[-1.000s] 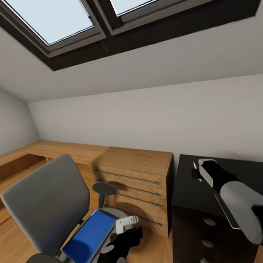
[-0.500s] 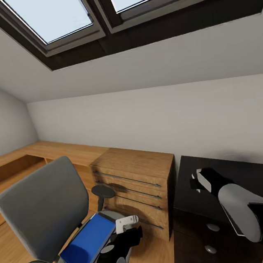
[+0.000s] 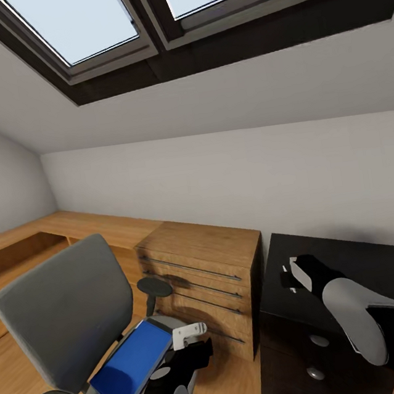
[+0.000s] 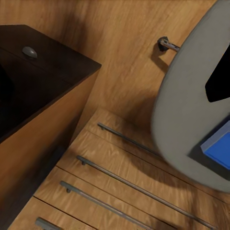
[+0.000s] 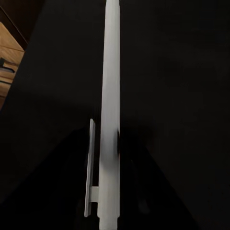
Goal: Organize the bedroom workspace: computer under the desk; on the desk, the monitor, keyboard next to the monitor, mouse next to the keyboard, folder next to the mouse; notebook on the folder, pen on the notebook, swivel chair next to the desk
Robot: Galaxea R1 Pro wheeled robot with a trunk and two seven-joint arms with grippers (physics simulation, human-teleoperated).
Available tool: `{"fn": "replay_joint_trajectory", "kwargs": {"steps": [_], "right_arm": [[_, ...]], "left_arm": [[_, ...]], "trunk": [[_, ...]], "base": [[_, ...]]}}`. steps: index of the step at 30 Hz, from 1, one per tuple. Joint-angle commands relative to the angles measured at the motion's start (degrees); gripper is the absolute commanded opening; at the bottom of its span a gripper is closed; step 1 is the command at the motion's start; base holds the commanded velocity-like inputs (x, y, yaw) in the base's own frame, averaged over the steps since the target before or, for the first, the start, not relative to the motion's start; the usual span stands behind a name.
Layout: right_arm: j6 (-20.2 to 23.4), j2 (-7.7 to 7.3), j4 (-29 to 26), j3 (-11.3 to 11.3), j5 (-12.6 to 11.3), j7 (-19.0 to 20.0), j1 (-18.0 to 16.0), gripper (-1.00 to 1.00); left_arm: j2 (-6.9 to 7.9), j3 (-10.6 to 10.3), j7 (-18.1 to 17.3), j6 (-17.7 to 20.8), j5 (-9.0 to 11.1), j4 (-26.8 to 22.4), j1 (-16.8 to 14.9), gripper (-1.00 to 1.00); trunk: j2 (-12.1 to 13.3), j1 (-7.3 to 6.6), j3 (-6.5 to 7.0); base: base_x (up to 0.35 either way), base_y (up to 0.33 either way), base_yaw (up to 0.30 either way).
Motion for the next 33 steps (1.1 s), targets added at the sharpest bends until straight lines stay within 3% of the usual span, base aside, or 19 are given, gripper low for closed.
{"fn": "replay_joint_trajectory", "kwargs": {"steps": [1,10,18,26,33], "right_arm": [[0.2,0.06,-0.1,-0.4,0.1,-0.2,0.0,-1.0],[0.0,0.1,0.6,-0.3,0.3,-0.3,0.0,-1.0],[0.0,0.12,0.8,-0.3,0.3,-0.3,0.1,-1.0],[-0.2,0.1,1.7,-0.3,0.4,-0.4,0.1,-1.0],[-0.4,-0.15,1.9,-0.2,0.4,-0.4,0.1,-1.0]], "left_arm": [[0.03,-0.1,0.6,0.1,0.6,-0.1,0.0,1.0],[0.16,0.0,0.6,0.2,0.6,-0.6,0.0,1.0],[1.42,0.0,0.6,0.3,0.7,-2.1,0.0,1.0],[1.62,0.0,0.6,0.4,1.0,-3.4,0.0,1.0],[1.49,-0.1,0.6,0.5,3.4,-4.8,0.0,1.0]], "trunk": [[0.0,0.0,-0.07],[0.0,0.0,-0.07],[0.0,0.0,-0.07],[0.0,0.0,-0.07],[-0.8,0.44,-0.43]], "base": [[0.0,0.0,0.0],[0.0,0.0,0.0],[0.0,0.0,0.0],[0.0,0.0,0.0],[0.0,0.0,0.0]]}}
